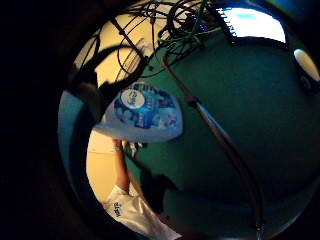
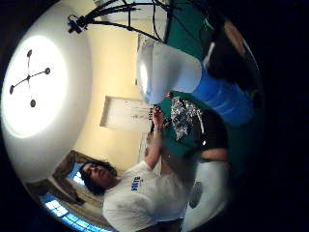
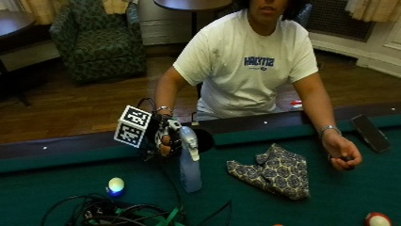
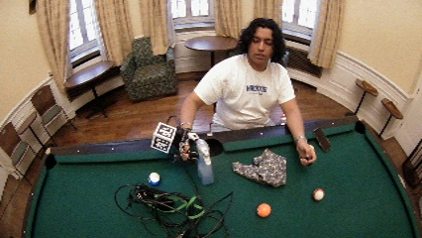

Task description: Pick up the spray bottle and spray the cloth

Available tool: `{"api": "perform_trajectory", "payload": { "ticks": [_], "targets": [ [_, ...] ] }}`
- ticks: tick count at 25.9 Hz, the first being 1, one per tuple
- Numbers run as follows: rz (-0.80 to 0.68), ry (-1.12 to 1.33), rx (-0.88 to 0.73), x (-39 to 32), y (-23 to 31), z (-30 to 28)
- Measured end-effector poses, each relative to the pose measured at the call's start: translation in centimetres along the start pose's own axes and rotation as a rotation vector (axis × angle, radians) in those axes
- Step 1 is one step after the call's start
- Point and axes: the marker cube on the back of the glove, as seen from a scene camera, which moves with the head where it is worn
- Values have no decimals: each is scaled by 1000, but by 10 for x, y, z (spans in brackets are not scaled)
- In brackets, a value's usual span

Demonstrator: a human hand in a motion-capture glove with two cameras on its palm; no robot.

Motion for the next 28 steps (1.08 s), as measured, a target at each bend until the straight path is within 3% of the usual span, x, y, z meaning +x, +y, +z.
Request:
{"api": "perform_trajectory", "payload": {
  "ticks": [28],
  "targets": [
    [-32, -39, 51, 0, 10, -9]
  ]
}}
